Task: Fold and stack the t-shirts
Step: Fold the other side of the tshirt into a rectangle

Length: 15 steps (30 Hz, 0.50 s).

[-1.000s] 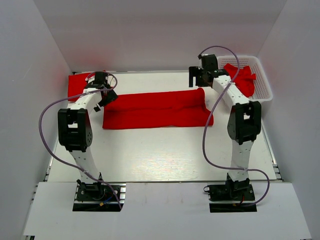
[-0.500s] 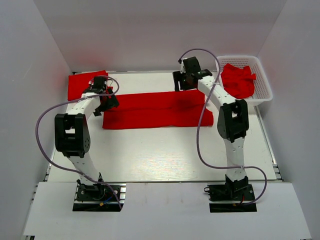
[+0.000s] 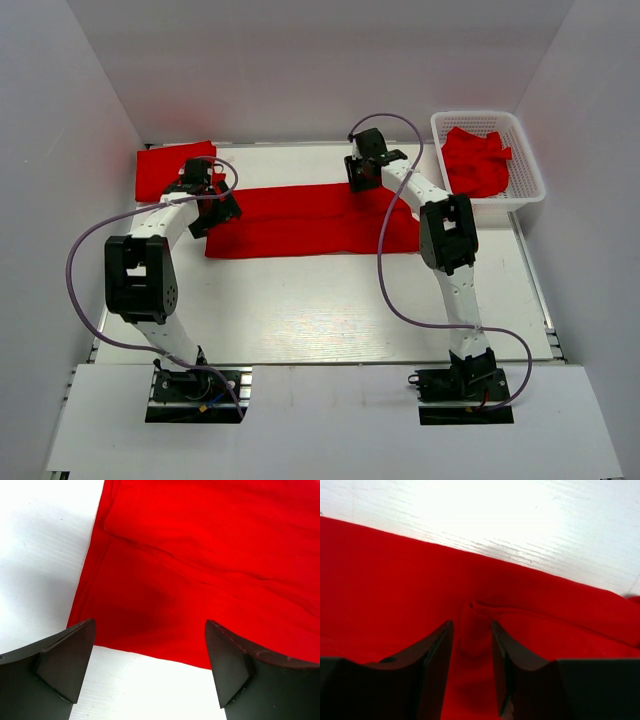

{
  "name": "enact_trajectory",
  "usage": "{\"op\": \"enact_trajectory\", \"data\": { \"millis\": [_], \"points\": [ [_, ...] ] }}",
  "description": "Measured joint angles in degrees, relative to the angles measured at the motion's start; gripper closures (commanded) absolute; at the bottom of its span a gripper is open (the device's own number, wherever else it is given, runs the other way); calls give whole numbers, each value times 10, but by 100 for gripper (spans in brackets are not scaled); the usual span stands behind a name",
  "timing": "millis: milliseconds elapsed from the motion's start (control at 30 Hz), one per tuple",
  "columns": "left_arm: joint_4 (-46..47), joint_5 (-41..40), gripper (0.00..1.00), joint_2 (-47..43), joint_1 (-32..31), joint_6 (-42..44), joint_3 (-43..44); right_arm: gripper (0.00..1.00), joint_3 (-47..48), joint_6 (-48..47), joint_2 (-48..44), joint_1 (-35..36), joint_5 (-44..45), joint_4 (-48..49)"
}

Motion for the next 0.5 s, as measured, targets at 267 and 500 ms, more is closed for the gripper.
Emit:
{"op": "enact_trajectory", "data": {
  "millis": [267,500],
  "points": [
    [8,14,0,-2,0,-3,-10,76,0,10,2,0,-12,32],
    [13,18,0,-2,0,-4,-13,66,1,11,5,0,3,33]
  ]
}}
